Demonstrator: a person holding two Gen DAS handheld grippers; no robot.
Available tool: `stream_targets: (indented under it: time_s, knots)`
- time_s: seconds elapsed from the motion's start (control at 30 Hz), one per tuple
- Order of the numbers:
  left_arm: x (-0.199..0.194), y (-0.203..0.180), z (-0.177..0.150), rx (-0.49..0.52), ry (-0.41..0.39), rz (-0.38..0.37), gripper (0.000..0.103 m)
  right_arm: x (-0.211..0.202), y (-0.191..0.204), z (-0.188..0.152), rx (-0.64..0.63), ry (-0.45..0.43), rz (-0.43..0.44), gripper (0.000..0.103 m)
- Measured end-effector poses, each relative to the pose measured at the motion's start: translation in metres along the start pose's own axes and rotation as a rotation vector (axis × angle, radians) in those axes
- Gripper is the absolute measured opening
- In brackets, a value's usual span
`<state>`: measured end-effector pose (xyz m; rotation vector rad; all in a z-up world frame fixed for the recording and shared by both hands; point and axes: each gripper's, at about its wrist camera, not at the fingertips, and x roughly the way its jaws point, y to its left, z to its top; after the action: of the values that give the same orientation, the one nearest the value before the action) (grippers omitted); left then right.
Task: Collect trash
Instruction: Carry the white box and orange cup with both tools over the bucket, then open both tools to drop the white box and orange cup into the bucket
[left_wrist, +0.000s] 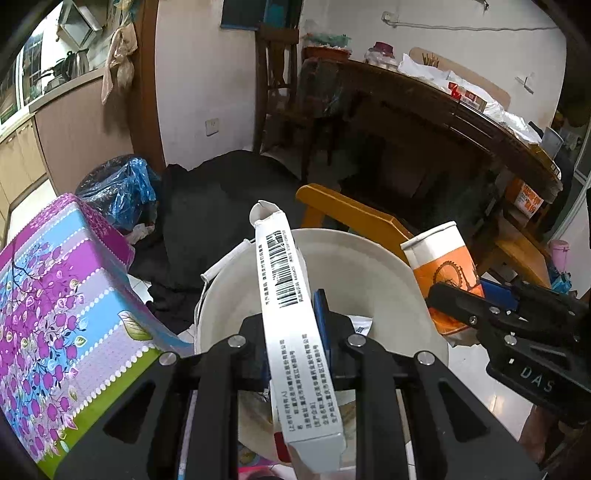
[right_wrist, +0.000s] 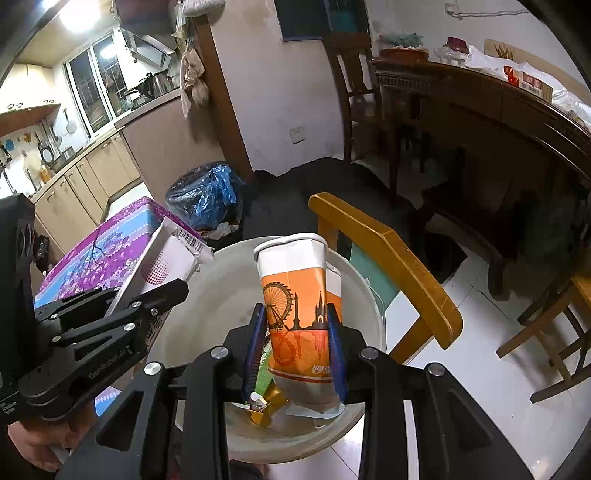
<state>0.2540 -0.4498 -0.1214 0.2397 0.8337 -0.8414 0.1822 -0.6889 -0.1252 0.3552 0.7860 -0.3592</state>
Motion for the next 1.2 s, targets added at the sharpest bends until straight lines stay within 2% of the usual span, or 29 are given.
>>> stream_targets:
  time_s: [1.2]
  knots:
    - [0.0112, -0.0005, 0.0028, 0.002, 0.019, 0.030, 0.018, 0.0097, 0.0059, -0.0074, 0.003, 0.006, 0.006, 0.033]
